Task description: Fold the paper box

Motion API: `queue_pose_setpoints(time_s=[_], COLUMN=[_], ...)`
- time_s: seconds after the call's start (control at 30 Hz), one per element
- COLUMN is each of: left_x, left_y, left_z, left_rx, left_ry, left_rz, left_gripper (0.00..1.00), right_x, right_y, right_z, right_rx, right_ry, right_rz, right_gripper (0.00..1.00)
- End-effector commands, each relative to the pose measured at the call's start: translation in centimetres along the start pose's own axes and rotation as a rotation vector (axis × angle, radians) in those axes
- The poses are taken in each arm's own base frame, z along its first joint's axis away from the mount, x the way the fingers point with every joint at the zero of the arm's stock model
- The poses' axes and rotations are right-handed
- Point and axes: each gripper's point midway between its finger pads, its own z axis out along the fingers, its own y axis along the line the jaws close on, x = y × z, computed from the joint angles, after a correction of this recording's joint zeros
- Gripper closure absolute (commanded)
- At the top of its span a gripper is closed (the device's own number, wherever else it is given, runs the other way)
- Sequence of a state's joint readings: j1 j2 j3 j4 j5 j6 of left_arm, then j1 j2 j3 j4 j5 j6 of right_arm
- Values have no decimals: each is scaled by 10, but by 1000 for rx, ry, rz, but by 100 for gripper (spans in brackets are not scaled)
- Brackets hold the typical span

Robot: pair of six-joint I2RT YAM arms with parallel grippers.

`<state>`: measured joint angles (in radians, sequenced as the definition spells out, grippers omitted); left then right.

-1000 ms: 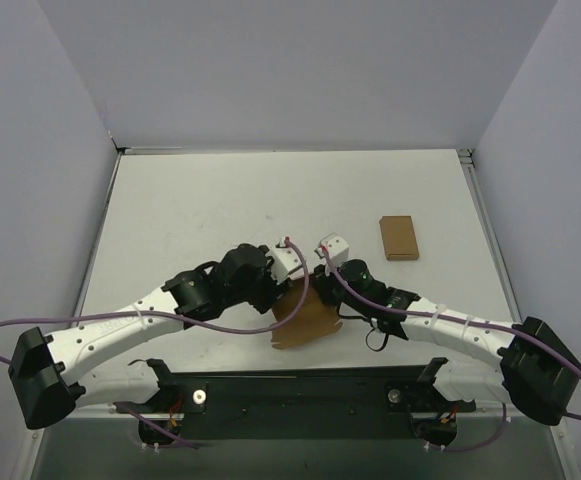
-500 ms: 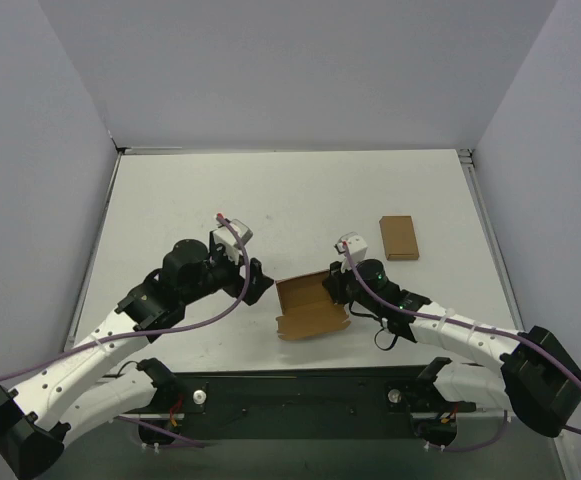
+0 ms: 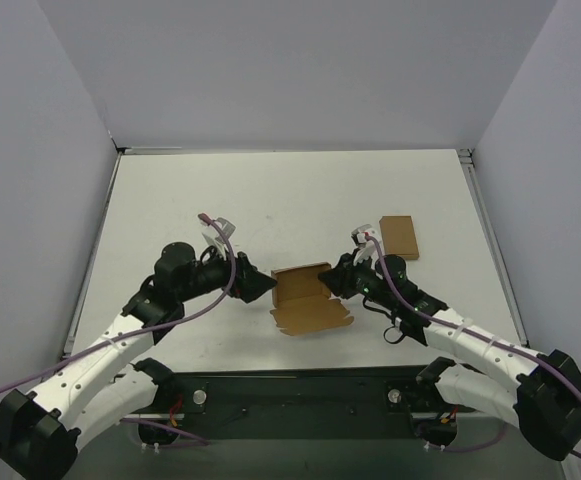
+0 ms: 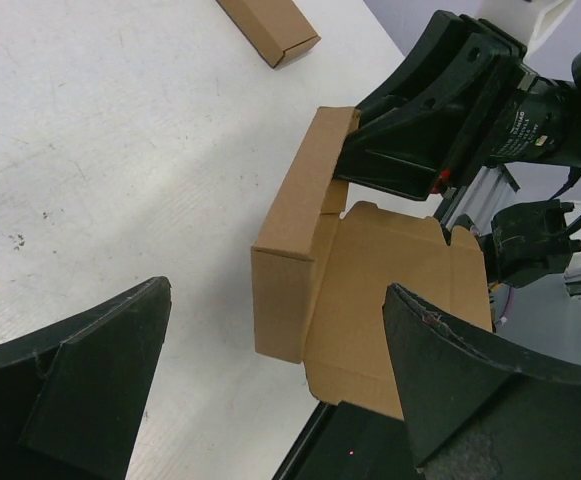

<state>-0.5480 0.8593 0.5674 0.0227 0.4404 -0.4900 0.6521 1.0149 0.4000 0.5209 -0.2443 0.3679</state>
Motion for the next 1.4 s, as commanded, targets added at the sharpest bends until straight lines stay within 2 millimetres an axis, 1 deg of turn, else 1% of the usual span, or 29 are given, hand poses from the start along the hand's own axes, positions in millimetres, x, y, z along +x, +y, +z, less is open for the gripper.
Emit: queue_pose_setpoints(time_s=[0.0,0.03,0.1,0.2,0.3,0.33,0.4,0.5,0.53,0.6,0.63,0.67,0.7,0.73,0.77,0.83,0.87,1.03,1.1,1.2,1.27,1.37], left_x=[-14,-13,-10,-6,-1,0,2,4,7,8,12,12,11,14,14,10,10,8,8,3,-1,-1], left_y=[-12,-8,-6,-12,-19,-21,-25,-32,-36,-39,-42,-43,-43,-44,-44,-42,-45,-48,-47,-46,-46,-44], left_z=[4,5,6,10,13,14,15,16,18,21,23,24,26,26,26,27,27,28,29,27,25,25], left_rx=[69,51,51,99,148,163,184,209,221,224,229,226,214,211,203,170,170,159,144,119,112,99], left_ry=[-53,-52,-49,-40,-24,-22,-14,-12,-6,-4,10,12,7,19,16,-3,-4,-22,-21,-38,-52,-53], left_rz=[7,3,-3,-26,-34,-32,-31,-21,-17,-7,-5,6,11,24,34,55,63,90,98,115,128,133], left_gripper=[3,3,3,3,5,10,14,23,28,32,35,43,47,50,57,61,66,70,75,75,75,76], right_x=[-39,-41,-43,-45,-47,-47,-47,-46,-45,-45,-43,-42,-41,-39,-37,-33,-32,-21,-20,-16,-16,-14], right_y=[27,28,30,32,35,35,36,36,36,36,35,35,33,33,32,29,28,24,21,16,5,-5], right_z=[-6,-6,-8,-9,-9,-9,-9,-8,-7,-7,-6,-6,-5,-4,-4,-2,-2,2,4,4,2,0], right_rx=[-106,-109,-114,-122,-133,-135,-138,-137,-136,-131,-125,-118,-98,-87,-74,-44,-33,38,58,88,147,194], right_ry=[-110,-114,-117,-122,-125,-126,-126,-120,-117,-113,-104,-98,-96,-82,-76,-59,-57,-14,-9,7,6,9], right_rz=[-2,-5,-7,-6,-4,-3,-5,-8,-9,-16,-21,-35,-48,-61,-72,-105,-114,-199,-215,-237,-253,-257], right_gripper=[100,100,100,100,100,100,100,100,100,100,100,100,100,100,100,100,100,100,100,100,100,100])
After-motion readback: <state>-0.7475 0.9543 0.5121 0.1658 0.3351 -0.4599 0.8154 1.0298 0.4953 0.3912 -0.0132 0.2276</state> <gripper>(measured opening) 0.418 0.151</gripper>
